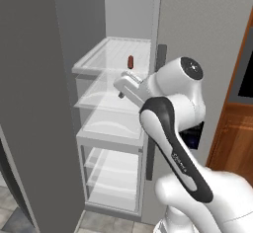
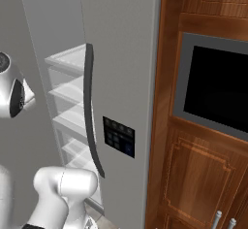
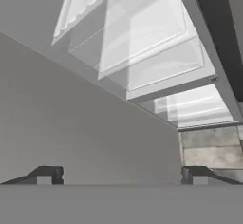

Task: Move the hot dog bun to the plate on the dining table and place the condiment next to that plate. Then navigate to the fridge and take the sausage and place it on the plate as well.

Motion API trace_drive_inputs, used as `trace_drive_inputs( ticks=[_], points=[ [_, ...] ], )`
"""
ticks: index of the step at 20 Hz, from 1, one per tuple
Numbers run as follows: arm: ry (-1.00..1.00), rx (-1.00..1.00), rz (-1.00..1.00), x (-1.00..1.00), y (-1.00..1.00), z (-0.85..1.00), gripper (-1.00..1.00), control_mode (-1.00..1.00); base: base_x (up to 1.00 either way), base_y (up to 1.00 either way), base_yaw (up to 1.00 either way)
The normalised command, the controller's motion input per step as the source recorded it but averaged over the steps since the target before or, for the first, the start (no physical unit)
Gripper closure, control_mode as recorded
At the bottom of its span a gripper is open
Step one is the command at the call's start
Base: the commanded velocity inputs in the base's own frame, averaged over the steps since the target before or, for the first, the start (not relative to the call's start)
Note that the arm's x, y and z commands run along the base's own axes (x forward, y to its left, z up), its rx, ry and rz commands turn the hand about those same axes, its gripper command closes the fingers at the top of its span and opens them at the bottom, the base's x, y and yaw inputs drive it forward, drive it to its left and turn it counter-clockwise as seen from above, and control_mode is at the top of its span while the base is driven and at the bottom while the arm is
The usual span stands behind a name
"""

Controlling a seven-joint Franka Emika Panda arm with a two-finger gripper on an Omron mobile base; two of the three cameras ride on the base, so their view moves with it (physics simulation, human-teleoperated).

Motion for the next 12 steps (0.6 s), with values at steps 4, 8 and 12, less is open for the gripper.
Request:
trace_drive_inputs(
  ticks=[4,8,12],
  points=[
    [0.0,-0.27,0.0,-0.41,-0.48,0.4,-1.0,-1.0,0.0,0.0,0.0],
    [-0.02,-0.35,0.0,-0.28,-0.55,0.08,-1.0,-1.0,0.0,0.0,0.0],
    [-0.03,-0.35,0.0,-0.3,-0.68,0.0,-1.0,-1.0,0.0,0.0,0.0]
  ],
)
